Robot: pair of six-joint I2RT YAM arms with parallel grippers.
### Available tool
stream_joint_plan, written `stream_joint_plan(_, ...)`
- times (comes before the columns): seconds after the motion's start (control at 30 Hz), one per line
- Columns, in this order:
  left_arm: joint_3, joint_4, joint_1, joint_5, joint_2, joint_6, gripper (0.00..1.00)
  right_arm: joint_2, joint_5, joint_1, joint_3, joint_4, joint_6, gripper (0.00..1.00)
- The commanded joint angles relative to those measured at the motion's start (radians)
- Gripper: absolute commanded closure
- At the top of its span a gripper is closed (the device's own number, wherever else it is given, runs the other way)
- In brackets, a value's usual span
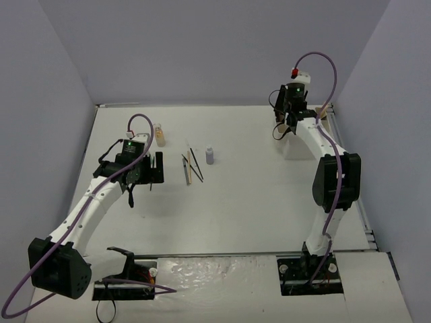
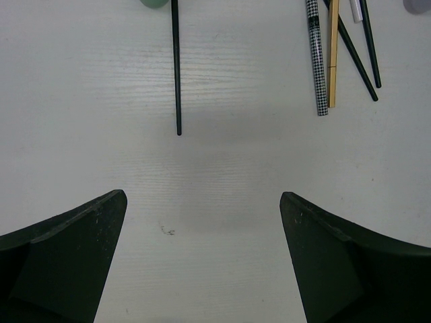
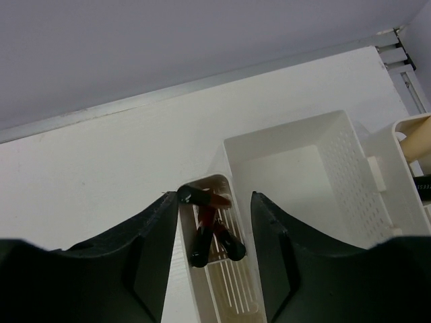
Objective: Organize the makeup
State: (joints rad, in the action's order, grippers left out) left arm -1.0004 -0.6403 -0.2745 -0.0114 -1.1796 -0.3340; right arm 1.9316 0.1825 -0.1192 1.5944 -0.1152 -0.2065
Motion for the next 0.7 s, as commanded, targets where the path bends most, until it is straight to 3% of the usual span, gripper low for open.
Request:
stream_joint_plan(0.0, -0.038, 0.006, 0.006, 0.007, -0.001, 0.002, 0.04, -0.105, -0.039, 0.003, 0.008, -0.017, -0.002, 0.41)
stream_joint_plan(0.2, -0.044, -0.016, 0.006, 0.005, -0.030, 0.000, 0.04, -0.332, -0.113, 0.003, -0.098, 0.024, -0.006, 0.16)
stream_joint_plan(0.33, -0.052, -0.032, 0.006, -0.004, -0.071, 0.002, 0.03, -0.531, -0.166, 0.004, -0.266, 0.032, -0.019, 0.02)
stream_joint_plan(0.67, -0.077, -0.001, 0.012, -0.014, -0.195, -0.006, 0.10, -1.045, -0.301, 0.004, -0.643, 0.036, -0.045, 0.00)
